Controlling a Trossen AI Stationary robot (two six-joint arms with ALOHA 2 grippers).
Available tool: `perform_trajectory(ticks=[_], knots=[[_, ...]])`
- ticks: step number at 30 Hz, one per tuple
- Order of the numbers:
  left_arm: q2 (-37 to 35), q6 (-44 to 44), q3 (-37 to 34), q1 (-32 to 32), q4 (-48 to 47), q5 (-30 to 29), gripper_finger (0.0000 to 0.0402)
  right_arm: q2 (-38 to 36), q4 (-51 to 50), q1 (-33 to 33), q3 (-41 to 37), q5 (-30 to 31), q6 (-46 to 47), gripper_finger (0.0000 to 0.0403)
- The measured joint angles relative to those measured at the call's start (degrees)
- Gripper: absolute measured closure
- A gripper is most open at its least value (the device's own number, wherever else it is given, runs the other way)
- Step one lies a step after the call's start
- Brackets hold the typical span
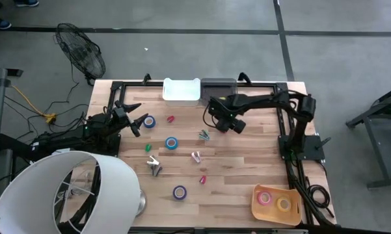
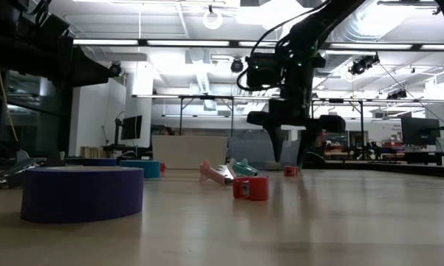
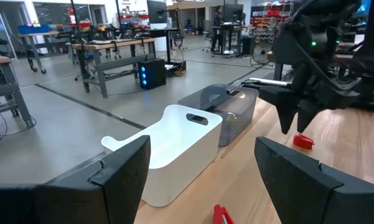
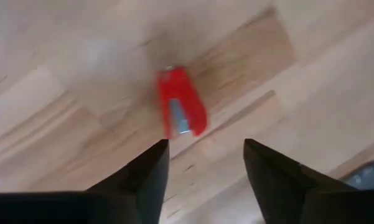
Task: Pick and place Stapler, Stapler remover, tape
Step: Put the top right red stapler into the black bin
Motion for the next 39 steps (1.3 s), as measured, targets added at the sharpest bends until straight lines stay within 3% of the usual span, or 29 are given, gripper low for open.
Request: perform_trajectory(ticks=[5,22,39], knots=[[0.0,0.0,0.0,0.0,0.0,0.0,0.0117,-0.8,0.7,1.0,-1.5,0.0,-3.6,0.0179],[0.0,0.0,0.0,0.0,0.0,0.0,0.0117,0.8,1.7,0.4,-1.6,-8.5,-3.5,0.0183],[0.0,0.0,0.0,0.0,0.0,0.2,0.0117,1.6,2.0,-1.7,-1.6,-7.7,-3.5,0.0186]])
